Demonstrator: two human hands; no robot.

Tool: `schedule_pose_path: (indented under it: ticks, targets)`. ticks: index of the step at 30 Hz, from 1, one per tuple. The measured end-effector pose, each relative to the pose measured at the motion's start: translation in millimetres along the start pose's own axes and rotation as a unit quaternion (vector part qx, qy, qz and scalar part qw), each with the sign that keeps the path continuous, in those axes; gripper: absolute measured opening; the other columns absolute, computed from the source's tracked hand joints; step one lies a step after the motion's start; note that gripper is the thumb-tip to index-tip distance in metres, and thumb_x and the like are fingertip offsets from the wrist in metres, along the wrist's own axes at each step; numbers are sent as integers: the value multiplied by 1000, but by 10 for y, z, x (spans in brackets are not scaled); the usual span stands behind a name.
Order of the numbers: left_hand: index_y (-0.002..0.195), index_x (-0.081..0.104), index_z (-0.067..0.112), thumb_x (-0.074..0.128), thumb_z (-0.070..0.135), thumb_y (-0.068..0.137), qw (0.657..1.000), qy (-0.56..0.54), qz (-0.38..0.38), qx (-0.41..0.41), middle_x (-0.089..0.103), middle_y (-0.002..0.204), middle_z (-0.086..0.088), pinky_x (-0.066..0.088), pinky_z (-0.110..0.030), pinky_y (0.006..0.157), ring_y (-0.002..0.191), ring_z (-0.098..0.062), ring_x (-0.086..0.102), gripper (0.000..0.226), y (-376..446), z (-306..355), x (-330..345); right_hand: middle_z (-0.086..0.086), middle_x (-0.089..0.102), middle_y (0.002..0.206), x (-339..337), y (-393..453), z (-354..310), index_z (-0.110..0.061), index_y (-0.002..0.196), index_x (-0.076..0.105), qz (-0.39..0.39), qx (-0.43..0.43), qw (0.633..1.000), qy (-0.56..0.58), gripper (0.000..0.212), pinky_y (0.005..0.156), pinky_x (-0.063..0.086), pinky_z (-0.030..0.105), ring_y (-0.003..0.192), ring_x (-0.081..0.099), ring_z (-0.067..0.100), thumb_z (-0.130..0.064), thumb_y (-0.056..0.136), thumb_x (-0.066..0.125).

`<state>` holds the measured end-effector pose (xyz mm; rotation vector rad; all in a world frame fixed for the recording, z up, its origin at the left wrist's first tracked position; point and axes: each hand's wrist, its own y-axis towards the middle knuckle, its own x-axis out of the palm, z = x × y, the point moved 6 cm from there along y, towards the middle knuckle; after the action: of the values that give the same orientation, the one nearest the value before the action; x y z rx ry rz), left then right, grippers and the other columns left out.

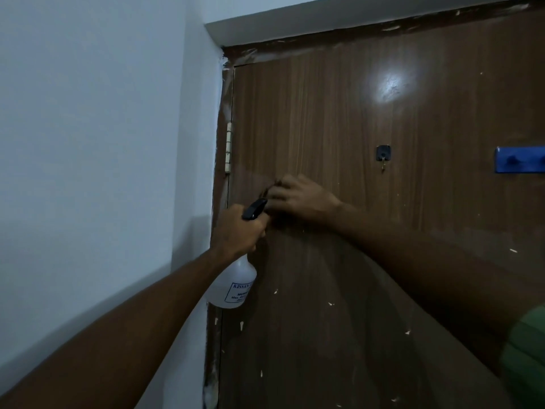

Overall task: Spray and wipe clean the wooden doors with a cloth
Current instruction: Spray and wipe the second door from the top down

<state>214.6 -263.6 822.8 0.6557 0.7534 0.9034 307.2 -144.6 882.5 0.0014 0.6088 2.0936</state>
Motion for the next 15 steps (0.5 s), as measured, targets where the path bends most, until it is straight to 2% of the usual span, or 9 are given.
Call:
schedule_pose_path:
  ticks: [2, 4, 5, 6, 8, 9, 10, 13, 15]
  targets:
    - [81, 72, 8, 64, 19, 103, 1000, 2, 20, -13, 74, 72, -12, 49, -22, 43, 40, -9, 59, 26, 11, -73, -66, 9, 55, 139, -92, 23, 359, -24, 138, 57, 77, 197, 977, 2, 54, 89, 46, 52, 120, 49, 40, -27, 87, 75]
    - [80, 73, 9, 65, 22, 102, 999, 14, 35, -23, 74, 70, -7, 50, -27, 47, 42, -13, 61, 27, 23, -155, -148, 9, 55, 137, -46, 30, 333, -21, 134, 59, 103, 322, 941, 33, 56, 89, 44, 51, 118, 49, 40, -21, 82, 79]
    - [79, 73, 10, 65, 22, 102, 999, 14, 41, -27, 74, 69, -6, 50, -27, 47, 42, -12, 61, 27, 22, -197, -193, 9, 55, 138, -17, 74, 184, -21, 135, 59, 114, 324, 938, 51, 59, 90, 44, 52, 120, 48, 40, -20, 80, 80]
    - [79, 72, 10, 65, 23, 102, 998, 10, 46, -32, 74, 69, -5, 49, -25, 47, 42, -11, 61, 27, 15, -232, -235, 9, 53, 141, 21, 142, -11, -21, 137, 58, 110, 272, 954, 66, 62, 93, 45, 53, 123, 46, 40, -21, 80, 81]
    - [79, 71, 12, 63, 24, 104, 998, -2, 44, -43, 74, 69, -6, 49, -24, 46, 41, -10, 60, 29, -7, -300, -295, 6, 48, 149, 161, 225, -386, -28, 144, 54, 31, 69, 994, 81, 61, 99, 43, 49, 130, 42, 36, -28, 87, 75]
    - [79, 70, 11, 62, 25, 104, 998, -8, 44, -52, 74, 69, -7, 49, -26, 48, 42, -12, 60, 30, -17, -337, -321, 4, 46, 153, 192, 229, -419, -32, 147, 52, -20, -8, 997, 77, 59, 100, 42, 47, 132, 40, 33, -30, 91, 71]
    - [78, 71, 10, 61, 25, 105, 997, -15, 47, -63, 75, 70, -9, 50, -28, 49, 43, -14, 59, 32, -22, -368, -342, 2, 45, 154, 183, 254, -335, -35, 148, 51, -37, -27, 997, 68, 58, 101, 41, 47, 132, 40, 33, -31, 93, 69]
    - [81, 73, 7, 61, 24, 103, 991, -34, 60, -110, 76, 71, -9, 50, -29, 51, 45, -17, 58, 31, -10, -453, -395, 6, 53, 144, -9, 418, 180, -29, 140, 58, 56, 149, 984, 81, 56, 94, 45, 50, 123, 46, 37, -25, 87, 77]
    - [81, 74, 6, 64, 24, 100, 988, -41, 59, -134, 76, 70, -8, 49, -29, 51, 45, -16, 57, 29, -5, -482, -378, 10, 53, 143, -51, 490, 333, -22, 139, 60, 71, 253, 960, 96, 63, 94, 43, 54, 124, 44, 41, -14, 79, 80]
